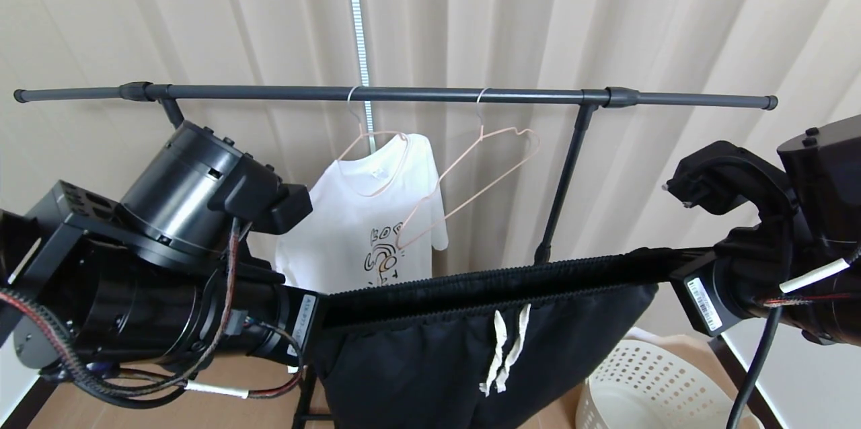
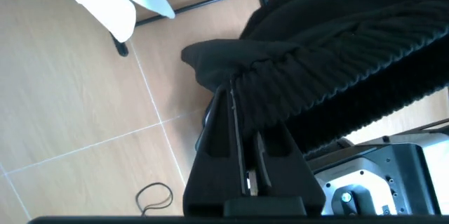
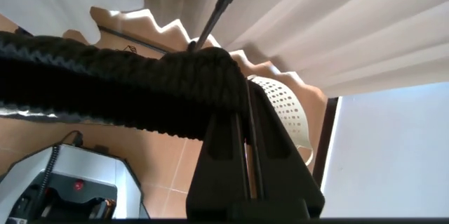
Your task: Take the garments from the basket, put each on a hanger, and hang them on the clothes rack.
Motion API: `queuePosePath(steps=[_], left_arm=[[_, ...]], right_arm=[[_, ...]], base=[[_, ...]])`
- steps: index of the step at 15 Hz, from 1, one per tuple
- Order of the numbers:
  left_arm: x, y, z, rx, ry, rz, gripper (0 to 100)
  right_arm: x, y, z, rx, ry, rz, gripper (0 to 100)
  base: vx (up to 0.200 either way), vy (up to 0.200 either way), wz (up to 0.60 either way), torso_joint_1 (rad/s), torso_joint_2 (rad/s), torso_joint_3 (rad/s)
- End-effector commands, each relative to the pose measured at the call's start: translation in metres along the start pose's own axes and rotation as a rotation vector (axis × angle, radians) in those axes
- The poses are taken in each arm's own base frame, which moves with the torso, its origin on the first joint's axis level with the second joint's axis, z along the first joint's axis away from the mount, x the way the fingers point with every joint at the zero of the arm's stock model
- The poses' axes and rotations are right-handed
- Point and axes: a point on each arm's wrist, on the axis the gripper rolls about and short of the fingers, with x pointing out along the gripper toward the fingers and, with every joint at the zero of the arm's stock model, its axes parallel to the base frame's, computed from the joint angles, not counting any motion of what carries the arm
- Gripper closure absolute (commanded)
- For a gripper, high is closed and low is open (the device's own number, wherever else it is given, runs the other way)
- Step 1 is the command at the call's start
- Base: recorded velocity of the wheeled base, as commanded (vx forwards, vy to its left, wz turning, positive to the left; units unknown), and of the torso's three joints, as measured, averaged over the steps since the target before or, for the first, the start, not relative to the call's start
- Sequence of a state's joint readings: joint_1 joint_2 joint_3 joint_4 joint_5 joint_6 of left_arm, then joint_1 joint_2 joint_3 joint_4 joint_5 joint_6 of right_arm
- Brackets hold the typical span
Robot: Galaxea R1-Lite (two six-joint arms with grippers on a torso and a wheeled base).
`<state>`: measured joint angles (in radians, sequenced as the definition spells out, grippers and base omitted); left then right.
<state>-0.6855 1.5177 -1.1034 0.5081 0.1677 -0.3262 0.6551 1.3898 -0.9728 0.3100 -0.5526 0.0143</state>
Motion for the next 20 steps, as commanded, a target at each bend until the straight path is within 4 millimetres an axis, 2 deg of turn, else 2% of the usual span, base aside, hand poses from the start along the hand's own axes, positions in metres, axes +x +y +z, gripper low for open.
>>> queuePosePath(steps=[1, 3, 5, 6, 8, 10, 11, 15, 16, 17, 20], left_arm=[[0.001, -0.006, 0.016, -0.007, -0.034, -0.014, 100], [0.007, -0.014, 0.049, -0.026, -0.084, -0.055, 100], [0.012, -0.02, 0.076, -0.046, -0.128, -0.101, 100], [0.014, -0.021, 0.083, -0.051, -0.139, -0.113, 100], [0.022, -0.026, 0.11, -0.066, -0.187, -0.149, 100], [0.023, -0.028, 0.125, -0.074, -0.23, -0.16, 100], [0.024, -0.032, 0.135, -0.08, -0.254, -0.191, 100], [0.038, -0.039, 0.149, -0.093, -0.268, -0.22, 100], [0.038, -0.039, 0.149, -0.093, -0.268, -0.22, 100], [0.045, -0.042, 0.156, -0.099, -0.279, -0.224, 100], [0.047, -0.045, 0.164, -0.103, -0.304, -0.236, 100]], right_arm=[[-0.009, -0.002, -0.005, -0.041, 0.001, 0.014, 100], [-0.033, -0.003, -0.017, -0.141, 0.021, 0.072, 100], [-0.047, 0.006, -0.024, -0.216, 0.025, 0.164, 100], [-0.05, 0.01, -0.027, -0.246, 0.034, 0.199, 100], [-0.062, 0.027, -0.036, -0.359, 0.045, 0.316, 100], [-0.068, 0.035, -0.039, -0.379, 0.038, 0.389, 100], [-0.069, 0.046, -0.038, -0.377, 0.056, 0.477, 100], [-0.066, 0.086, -0.025, -0.197, 0.051, 0.634, 100], [-0.066, 0.086, -0.025, -0.197, 0.051, 0.634, 100], [-0.063, 0.095, -0.019, -0.117, 0.021, 0.653, 100], [-0.064, 0.102, -0.008, 0.032, -0.032, 0.692, 100]], base=[[0.0, 0.0, 0.0, 0.0, 0.0, 0.0], [0.0, 0.0, 0.0, 0.0, 0.0, 0.0], [0.0, 0.0, 0.0, 0.0, 0.0, 0.0], [0.0, 0.0, 0.0, 0.0, 0.0, 0.0], [0.0, 0.0, 0.0, 0.0, 0.0, 0.0], [0.0, 0.0, 0.0, 0.0, 0.0, 0.0], [0.0, 0.0, 0.0, 0.0, 0.0, 0.0], [0.0, 0.0, 0.0, 0.0, 0.0, 0.0], [0.0, 0.0, 0.0, 0.0, 0.0, 0.0], [0.0, 0.0, 0.0, 0.0, 0.0, 0.0], [0.0, 0.0, 0.0, 0.0, 0.0, 0.0]])
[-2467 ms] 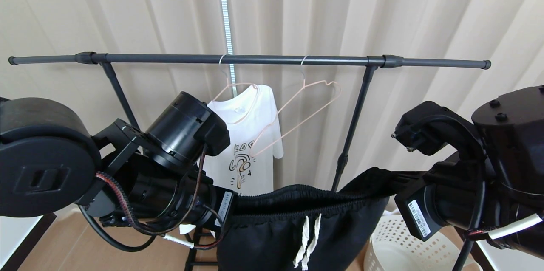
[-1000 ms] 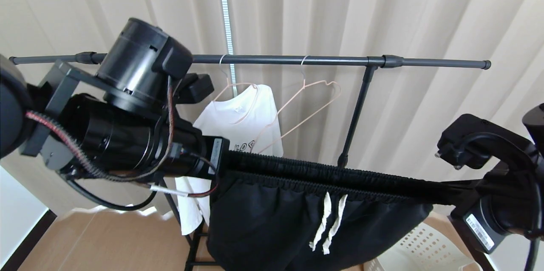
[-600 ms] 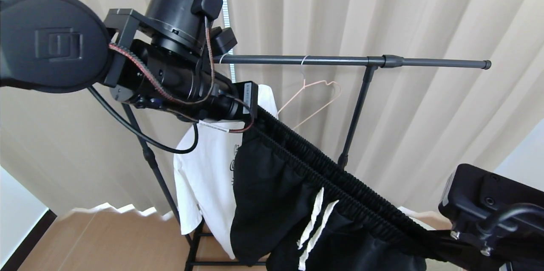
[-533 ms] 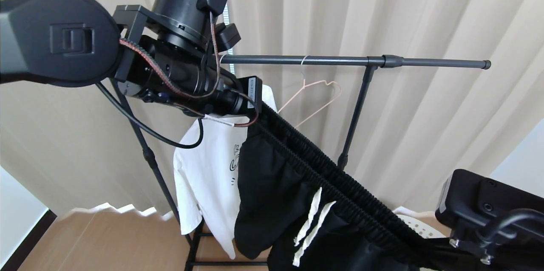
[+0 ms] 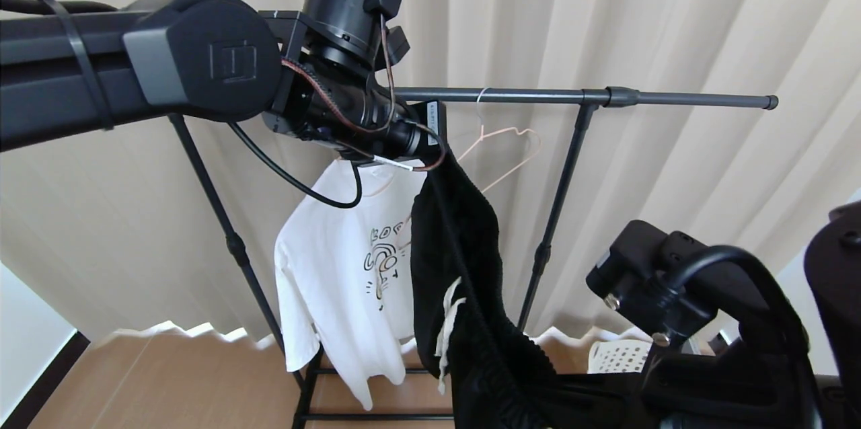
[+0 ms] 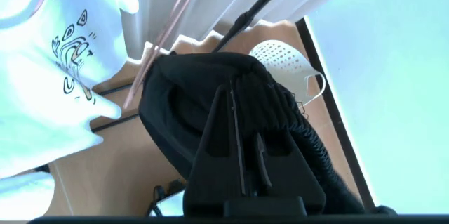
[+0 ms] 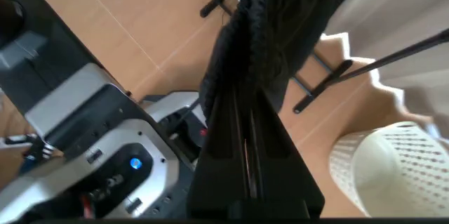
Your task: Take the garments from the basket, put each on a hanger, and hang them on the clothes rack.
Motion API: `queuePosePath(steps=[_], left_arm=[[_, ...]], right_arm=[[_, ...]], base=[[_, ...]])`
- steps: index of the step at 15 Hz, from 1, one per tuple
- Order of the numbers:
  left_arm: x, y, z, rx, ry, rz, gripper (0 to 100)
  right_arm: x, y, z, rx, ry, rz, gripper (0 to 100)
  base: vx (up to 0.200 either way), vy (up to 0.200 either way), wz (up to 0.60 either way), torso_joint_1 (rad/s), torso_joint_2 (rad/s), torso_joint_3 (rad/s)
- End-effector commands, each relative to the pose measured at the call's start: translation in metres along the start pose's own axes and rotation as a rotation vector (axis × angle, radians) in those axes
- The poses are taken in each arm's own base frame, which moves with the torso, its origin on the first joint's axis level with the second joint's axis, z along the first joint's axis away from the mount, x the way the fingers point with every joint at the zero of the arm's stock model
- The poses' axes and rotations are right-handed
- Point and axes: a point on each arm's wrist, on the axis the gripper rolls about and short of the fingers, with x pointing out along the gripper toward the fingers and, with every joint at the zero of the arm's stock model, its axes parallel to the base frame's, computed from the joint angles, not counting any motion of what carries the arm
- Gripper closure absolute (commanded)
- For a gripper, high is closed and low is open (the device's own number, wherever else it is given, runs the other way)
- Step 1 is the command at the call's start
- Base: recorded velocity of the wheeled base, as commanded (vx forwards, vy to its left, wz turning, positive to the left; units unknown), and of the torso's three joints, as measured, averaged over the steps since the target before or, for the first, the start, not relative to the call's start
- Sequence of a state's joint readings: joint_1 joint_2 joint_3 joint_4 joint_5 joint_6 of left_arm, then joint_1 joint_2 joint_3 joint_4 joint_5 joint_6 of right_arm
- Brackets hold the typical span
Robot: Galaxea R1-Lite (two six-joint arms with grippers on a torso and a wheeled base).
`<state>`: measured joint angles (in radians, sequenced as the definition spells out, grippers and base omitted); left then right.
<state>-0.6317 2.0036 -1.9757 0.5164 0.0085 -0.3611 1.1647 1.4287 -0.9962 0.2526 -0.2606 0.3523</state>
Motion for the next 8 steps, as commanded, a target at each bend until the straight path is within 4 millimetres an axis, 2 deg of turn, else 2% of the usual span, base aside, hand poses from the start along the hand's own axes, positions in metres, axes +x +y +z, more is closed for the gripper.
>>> queuePosePath(steps=[1, 5, 8], left_arm=[[0.01, -0.001, -0.001, -0.001, 0.01, 0.0, 100], [0.004, 0.0, -0.004, -0.019, 0.05, 0.014, 100], [-0.031, 0.003, -0.006, -0.019, 0.096, 0.041, 100]], right_arm=[[0.005, 0.003, 0.002, 0.028, -0.016, 0.028, 100], [-0.001, -0.002, -0.002, 0.023, -0.012, 0.027, 100], [-0.003, -0.033, -0.004, -0.038, 0.044, -0.109, 100]], base=[[0.0, 0.0, 0.0, 0.0, 0.0, 0.0], [0.0, 0.0, 0.0, 0.0, 0.0, 0.0], [0.0, 0.0, 0.0, 0.0, 0.0, 0.0]])
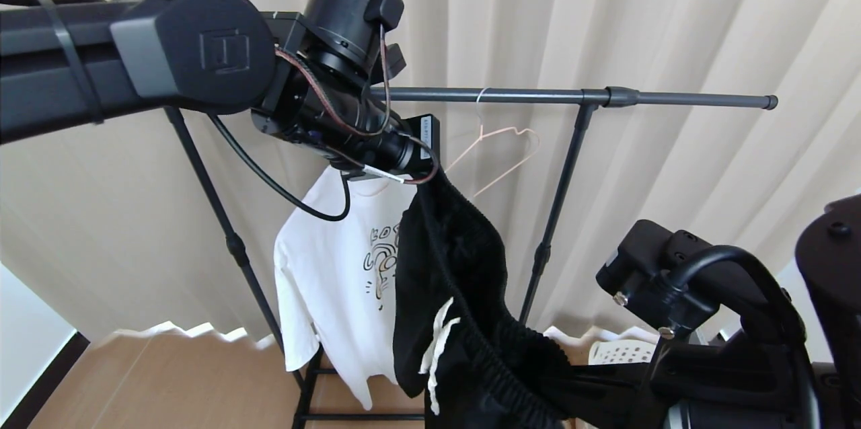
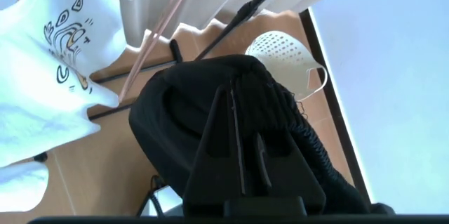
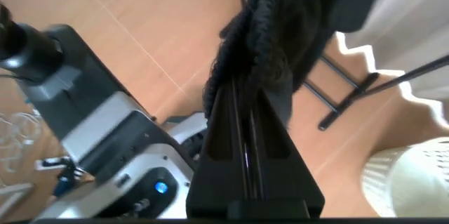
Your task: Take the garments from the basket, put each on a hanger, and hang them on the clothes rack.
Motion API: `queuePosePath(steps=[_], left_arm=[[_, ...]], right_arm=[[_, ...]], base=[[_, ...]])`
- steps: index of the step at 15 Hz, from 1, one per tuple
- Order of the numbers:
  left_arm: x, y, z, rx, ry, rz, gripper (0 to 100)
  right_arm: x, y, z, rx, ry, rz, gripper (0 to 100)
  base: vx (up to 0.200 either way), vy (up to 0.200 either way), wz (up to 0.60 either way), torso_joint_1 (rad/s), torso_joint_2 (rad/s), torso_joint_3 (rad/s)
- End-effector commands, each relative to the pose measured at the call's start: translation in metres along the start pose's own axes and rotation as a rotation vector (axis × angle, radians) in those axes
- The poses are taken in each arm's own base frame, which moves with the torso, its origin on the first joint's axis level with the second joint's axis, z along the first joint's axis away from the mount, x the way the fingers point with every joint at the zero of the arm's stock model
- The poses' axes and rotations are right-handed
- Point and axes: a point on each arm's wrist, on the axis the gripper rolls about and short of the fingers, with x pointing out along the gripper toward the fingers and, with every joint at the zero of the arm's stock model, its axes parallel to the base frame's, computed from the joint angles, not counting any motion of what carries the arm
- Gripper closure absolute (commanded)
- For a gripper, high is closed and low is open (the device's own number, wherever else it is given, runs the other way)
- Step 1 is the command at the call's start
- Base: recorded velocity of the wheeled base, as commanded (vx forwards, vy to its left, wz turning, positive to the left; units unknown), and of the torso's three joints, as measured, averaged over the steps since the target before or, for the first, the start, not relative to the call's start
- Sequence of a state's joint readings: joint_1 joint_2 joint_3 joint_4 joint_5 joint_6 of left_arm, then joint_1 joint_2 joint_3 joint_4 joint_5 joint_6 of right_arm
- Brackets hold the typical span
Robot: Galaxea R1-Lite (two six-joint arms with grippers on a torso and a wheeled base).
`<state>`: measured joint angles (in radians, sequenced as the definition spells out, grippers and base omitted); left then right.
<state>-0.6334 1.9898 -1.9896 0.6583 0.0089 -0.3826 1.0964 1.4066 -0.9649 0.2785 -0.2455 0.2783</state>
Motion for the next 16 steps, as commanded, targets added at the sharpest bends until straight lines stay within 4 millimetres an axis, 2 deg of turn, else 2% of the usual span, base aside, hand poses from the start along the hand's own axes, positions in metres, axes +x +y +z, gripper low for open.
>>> queuePosePath(steps=[1, 3, 4, 9, 12, 14, 16], left_arm=[[-0.034, 0.003, -0.005, 0.005, 0.025, 0.014, 100], [-0.06, 0.01, -0.026, 0.021, 0.124, 0.048, 100], [-0.065, 0.014, -0.037, 0.034, 0.16, 0.061, 100], [-0.093, 0.021, -0.093, 0.129, 0.294, 0.062, 100], [-0.093, 0.012, -0.132, 0.202, 0.396, 0.029, 100], [-0.082, -0.004, -0.159, 0.262, 0.44, -0.043, 100], [-0.071, -0.016, -0.167, 0.246, 0.441, -0.132, 100]], right_arm=[[-0.001, -0.024, -0.001, -0.007, 0.032, -0.117, 100], [0.003, -0.036, 0.002, -0.007, 0.027, -0.257, 100], [0.008, -0.039, 0.007, 0.005, 0.021, -0.293, 100], [0.049, -0.063, 0.058, 0.101, -0.021, -0.452, 100], [0.083, -0.068, 0.083, 0.133, -0.091, -0.46, 100], [0.109, -0.067, 0.099, 0.158, -0.153, -0.45, 100], [0.118, -0.067, 0.107, 0.211, -0.21, -0.439, 100]], base=[[0.0, 0.0, 0.0, 0.0, 0.0, 0.0], [0.0, 0.0, 0.0, 0.0, 0.0, 0.0], [0.0, 0.0, 0.0, 0.0, 0.0, 0.0], [0.0, 0.0, 0.0, 0.0, 0.0, 0.0], [0.0, 0.0, 0.0, 0.0, 0.0, 0.0], [0.0, 0.0, 0.0, 0.0, 0.0, 0.0], [0.0, 0.0, 0.0, 0.0, 0.0, 0.0]])
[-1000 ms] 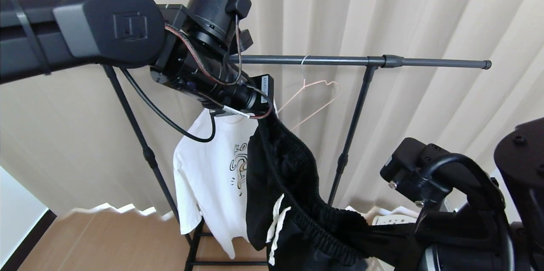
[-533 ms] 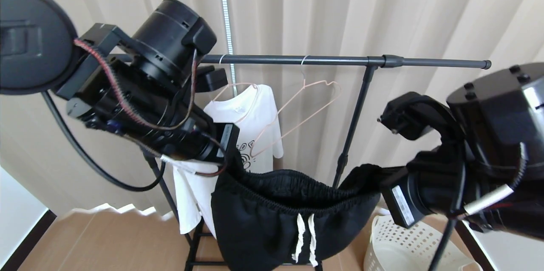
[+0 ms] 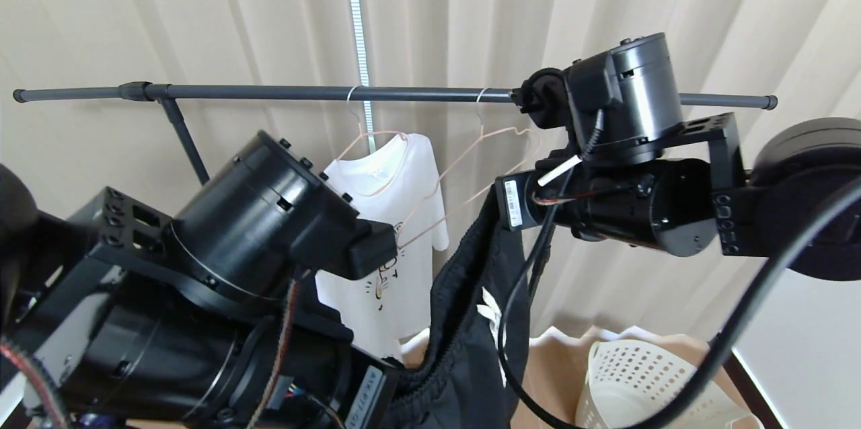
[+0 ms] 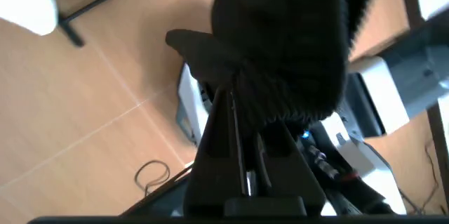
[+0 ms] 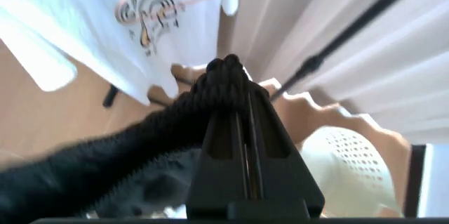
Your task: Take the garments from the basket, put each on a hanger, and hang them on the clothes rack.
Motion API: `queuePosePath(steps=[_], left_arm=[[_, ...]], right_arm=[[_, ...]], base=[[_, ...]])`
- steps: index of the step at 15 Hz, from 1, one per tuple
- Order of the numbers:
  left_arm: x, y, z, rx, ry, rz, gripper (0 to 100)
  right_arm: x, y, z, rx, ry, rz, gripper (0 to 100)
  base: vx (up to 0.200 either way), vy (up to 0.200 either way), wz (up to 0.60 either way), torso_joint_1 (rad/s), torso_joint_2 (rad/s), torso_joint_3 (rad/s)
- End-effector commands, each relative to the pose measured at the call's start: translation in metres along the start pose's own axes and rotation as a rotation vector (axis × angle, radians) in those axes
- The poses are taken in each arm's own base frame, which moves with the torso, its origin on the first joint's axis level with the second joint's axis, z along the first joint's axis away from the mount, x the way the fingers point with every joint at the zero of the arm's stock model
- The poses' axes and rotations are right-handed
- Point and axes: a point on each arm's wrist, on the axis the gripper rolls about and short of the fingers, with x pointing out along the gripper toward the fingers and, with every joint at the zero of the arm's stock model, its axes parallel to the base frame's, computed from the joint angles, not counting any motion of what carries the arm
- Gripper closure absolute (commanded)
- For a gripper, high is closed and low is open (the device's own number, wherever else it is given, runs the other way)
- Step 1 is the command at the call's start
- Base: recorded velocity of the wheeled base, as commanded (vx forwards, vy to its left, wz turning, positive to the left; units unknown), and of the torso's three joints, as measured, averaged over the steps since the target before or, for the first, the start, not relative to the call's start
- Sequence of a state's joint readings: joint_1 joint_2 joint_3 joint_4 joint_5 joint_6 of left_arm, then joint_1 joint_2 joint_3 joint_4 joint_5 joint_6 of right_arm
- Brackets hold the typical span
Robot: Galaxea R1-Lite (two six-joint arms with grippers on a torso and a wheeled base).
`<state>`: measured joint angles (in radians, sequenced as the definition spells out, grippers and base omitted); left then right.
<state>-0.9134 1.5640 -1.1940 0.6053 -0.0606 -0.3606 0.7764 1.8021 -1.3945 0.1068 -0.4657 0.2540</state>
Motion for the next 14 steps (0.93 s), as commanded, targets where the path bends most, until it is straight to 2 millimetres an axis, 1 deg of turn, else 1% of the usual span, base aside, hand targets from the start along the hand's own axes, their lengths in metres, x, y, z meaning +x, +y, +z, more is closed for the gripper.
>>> queuePosePath(steps=[1, 2, 4, 5, 7, 8, 10, 12, 13, 14], left_arm=[[0.015, -0.011, -0.004, 0.003, 0.029, -0.064, 100], [0.02, -0.021, 0.003, -0.013, -0.014, -0.134, 100], [0.027, -0.029, 0.007, -0.034, -0.039, -0.165, 100], [0.026, -0.032, 0.009, -0.046, -0.048, -0.174, 100], [0.023, -0.033, 0.011, -0.068, -0.059, -0.182, 100], [0.024, -0.032, 0.01, -0.069, -0.053, -0.177, 100], [0.026, -0.027, 0.002, -0.071, -0.04, -0.141, 100], [0.03, -0.015, -0.004, -0.078, -0.057, -0.028, 100], [0.03, -0.014, -0.003, -0.078, -0.059, -0.024, 100], [0.032, -0.003, 0.004, -0.083, -0.087, 0.028, 100]], right_arm=[[0.025, 0.011, -0.005, 0.031, 0.015, 0.0, 100], [0.027, 0.014, -0.002, 0.082, -0.004, 0.008, 100], [0.026, 0.015, 0.001, 0.107, -0.014, 0.016, 100], [0.027, 0.015, 0.001, 0.112, -0.014, 0.016, 100], [0.022, 0.021, -0.001, 0.116, -0.013, 0.034, 100], [0.021, 0.02, 0.0, 0.121, -0.014, 0.035, 100], [0.008, 0.013, 0.002, 0.125, -0.019, 0.032, 100], [-0.013, -0.013, -0.002, 0.139, -0.024, -0.007, 100], [-0.014, -0.014, -0.002, 0.14, -0.024, -0.009, 100], [-0.036, -0.037, -0.004, 0.157, -0.039, -0.04, 100]], base=[[0.0, 0.0, 0.0, 0.0, 0.0, 0.0], [0.0, 0.0, 0.0, 0.0, 0.0, 0.0], [0.0, 0.0, 0.0, 0.0, 0.0, 0.0], [0.0, 0.0, 0.0, 0.0, 0.0, 0.0], [0.0, 0.0, 0.0, 0.0, 0.0, 0.0], [0.0, 0.0, 0.0, 0.0, 0.0, 0.0], [0.0, 0.0, 0.0, 0.0, 0.0, 0.0], [0.0, 0.0, 0.0, 0.0, 0.0, 0.0], [0.0, 0.0, 0.0, 0.0, 0.0, 0.0], [0.0, 0.0, 0.0, 0.0, 0.0, 0.0]])
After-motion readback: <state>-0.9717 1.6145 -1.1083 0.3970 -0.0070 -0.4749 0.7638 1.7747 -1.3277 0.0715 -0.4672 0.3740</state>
